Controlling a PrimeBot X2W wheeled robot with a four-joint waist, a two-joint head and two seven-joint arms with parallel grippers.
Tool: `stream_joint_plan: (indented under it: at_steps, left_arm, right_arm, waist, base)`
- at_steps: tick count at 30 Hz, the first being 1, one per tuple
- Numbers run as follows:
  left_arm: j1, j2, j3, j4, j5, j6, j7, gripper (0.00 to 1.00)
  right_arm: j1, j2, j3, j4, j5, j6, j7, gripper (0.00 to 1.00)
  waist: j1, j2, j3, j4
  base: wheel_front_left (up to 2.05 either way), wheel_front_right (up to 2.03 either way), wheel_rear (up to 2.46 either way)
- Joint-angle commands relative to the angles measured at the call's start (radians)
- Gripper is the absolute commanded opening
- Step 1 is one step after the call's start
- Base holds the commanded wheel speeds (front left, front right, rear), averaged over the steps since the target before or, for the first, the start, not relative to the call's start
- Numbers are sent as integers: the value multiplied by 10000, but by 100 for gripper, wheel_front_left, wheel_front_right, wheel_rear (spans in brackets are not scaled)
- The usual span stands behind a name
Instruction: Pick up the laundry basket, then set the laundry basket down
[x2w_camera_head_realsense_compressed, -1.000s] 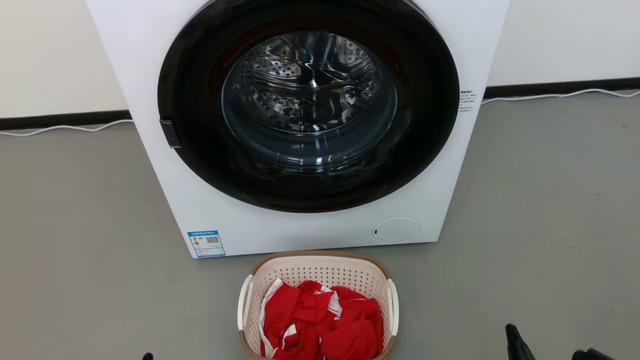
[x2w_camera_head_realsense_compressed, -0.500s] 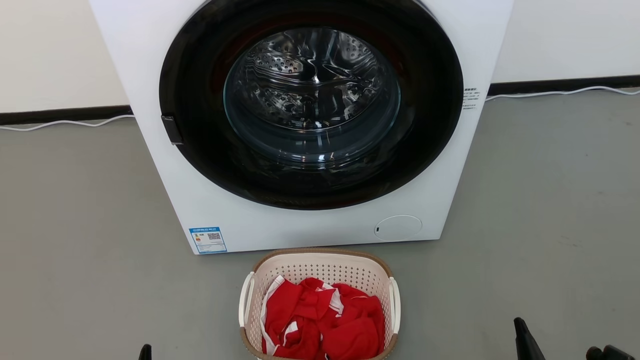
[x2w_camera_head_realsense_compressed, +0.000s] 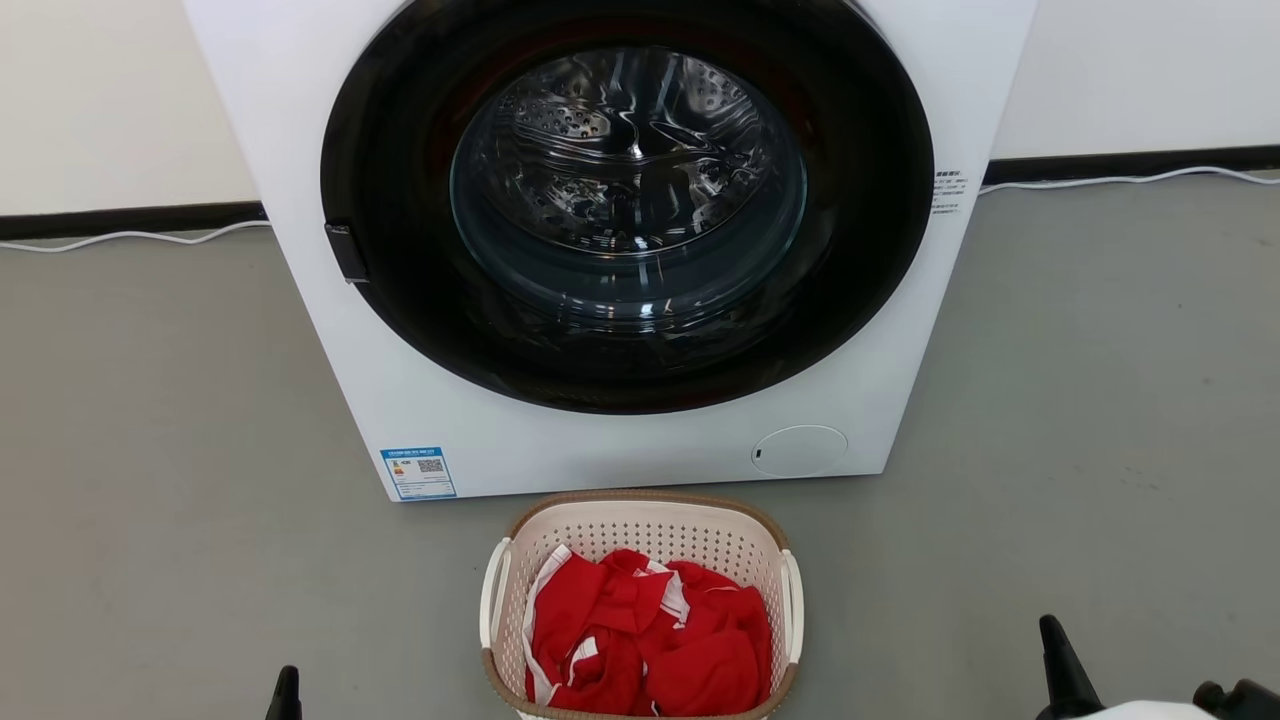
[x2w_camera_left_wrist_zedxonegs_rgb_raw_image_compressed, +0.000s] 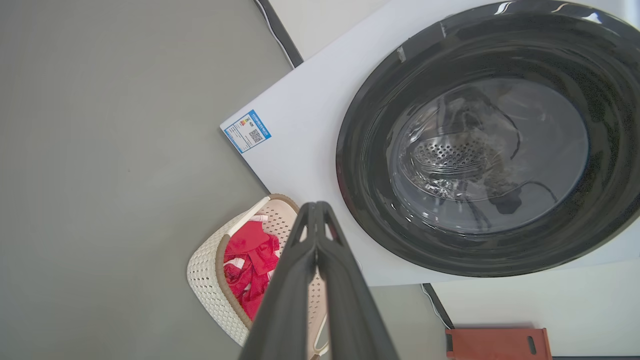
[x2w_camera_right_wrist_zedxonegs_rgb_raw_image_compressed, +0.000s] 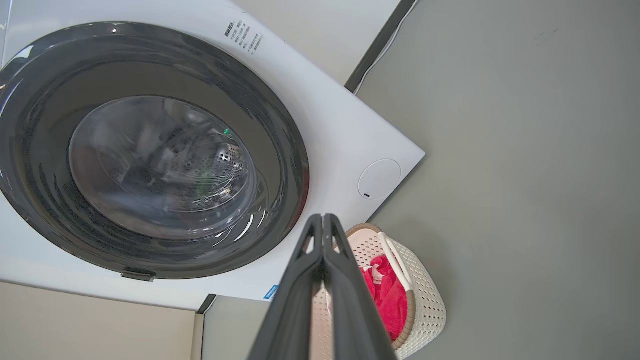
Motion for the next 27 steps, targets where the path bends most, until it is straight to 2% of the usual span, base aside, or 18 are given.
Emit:
stream_joint_plan:
  at_steps: [1,27]
  left_arm:
    - [-581,95,317,-251,-275,-124,92,0]
    - [-1178,-102,940,-291,-2456,-372,809,0]
  right_arm:
    - [-509,-166,38,-312,370,-5,130,0]
    - [-871,-193,-436,-556,3280,-7,873,0]
  waist:
    - [0,-1,11,7]
    - [0,-1,176,107]
  base:
    - [0,0,0]
    - [0,0,0]
